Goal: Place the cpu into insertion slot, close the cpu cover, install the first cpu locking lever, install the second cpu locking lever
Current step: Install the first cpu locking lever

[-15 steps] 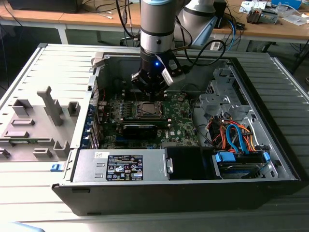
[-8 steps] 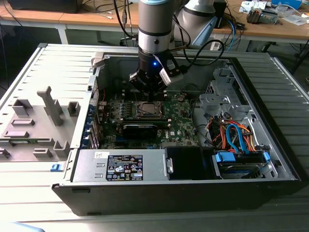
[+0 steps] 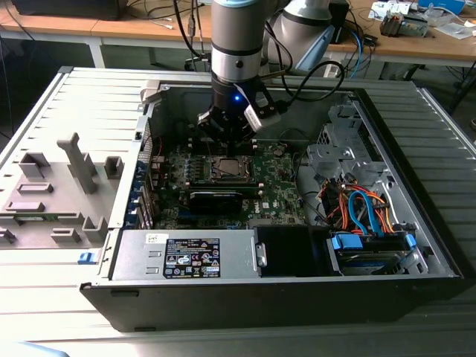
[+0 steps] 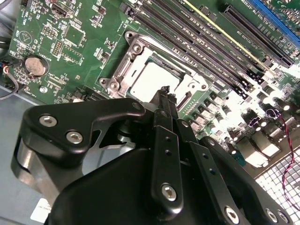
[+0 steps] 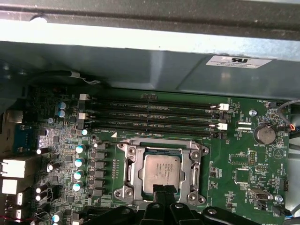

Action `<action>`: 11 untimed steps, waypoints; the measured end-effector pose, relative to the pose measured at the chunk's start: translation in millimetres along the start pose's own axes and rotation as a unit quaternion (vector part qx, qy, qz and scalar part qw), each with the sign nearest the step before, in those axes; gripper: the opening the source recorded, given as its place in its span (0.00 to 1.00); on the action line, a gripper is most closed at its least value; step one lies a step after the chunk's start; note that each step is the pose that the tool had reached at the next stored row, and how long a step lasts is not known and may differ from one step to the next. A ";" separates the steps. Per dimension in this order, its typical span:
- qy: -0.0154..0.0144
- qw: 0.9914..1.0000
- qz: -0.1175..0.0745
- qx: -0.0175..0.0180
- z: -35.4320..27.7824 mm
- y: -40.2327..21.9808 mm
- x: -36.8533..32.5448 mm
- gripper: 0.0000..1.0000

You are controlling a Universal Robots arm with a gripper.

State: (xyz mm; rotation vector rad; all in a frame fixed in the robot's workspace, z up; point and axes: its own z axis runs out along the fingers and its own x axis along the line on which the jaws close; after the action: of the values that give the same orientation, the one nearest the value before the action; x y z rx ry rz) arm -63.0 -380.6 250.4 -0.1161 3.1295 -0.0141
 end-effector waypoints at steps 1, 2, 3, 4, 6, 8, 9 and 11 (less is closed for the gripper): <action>0.000 1.000 0.000 0.000 0.0 0.0 0.0 0.11; 0.000 1.000 0.000 0.000 0.0 0.0 0.1 0.11; 0.000 1.000 0.000 0.000 0.0 0.0 0.1 0.11; 0.000 1.000 0.000 0.000 0.0 0.0 0.1 0.11; 0.000 1.000 0.000 0.000 -0.4 0.0 0.2 0.11; 0.000 1.000 0.000 -0.001 -0.8 0.0 0.1 0.11; 0.000 1.000 0.000 -0.001 -0.9 0.1 1.5 0.11; 0.000 1.000 0.000 -0.001 -0.9 0.1 1.7 0.11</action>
State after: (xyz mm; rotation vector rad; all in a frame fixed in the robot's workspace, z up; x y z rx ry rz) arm -64.7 -380.6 251.2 -0.1159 3.1294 -0.0109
